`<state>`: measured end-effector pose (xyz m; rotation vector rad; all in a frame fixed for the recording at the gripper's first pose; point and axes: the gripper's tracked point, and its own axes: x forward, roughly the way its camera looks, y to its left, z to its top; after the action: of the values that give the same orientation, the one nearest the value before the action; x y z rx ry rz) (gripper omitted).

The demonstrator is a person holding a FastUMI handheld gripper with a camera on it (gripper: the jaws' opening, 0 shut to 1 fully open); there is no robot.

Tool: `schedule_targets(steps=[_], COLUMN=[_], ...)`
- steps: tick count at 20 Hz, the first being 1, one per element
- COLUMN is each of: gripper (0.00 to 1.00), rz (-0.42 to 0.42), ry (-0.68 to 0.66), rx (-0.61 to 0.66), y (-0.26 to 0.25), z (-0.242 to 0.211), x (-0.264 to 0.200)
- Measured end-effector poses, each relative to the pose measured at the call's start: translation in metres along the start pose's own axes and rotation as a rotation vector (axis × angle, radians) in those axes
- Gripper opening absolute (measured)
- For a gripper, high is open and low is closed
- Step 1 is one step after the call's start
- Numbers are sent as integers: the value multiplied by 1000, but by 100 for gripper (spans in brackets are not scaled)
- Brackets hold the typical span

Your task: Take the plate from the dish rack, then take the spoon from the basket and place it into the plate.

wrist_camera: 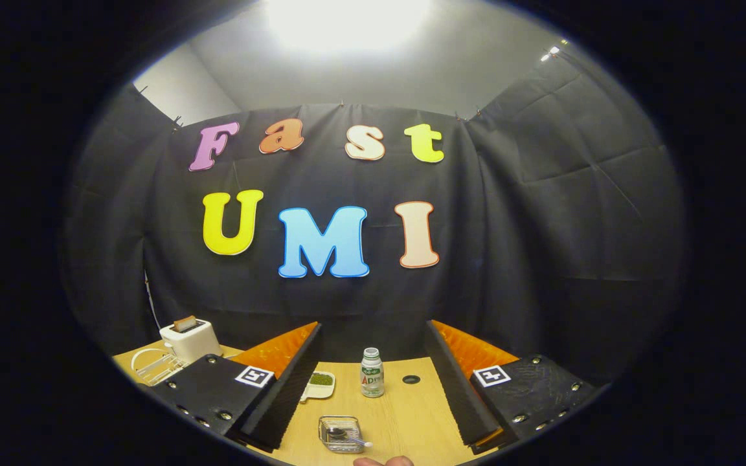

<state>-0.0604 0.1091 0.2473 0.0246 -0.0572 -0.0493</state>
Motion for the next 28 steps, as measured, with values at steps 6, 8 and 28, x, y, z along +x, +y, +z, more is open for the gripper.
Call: schedule_targets(steps=[6,8,28], gripper=[96,96,97], rz=[78,116,219], ry=[2,29,724], rx=[-33,-18,81], y=[52,74,229], z=[14,10,-142], x=[17,23,65])
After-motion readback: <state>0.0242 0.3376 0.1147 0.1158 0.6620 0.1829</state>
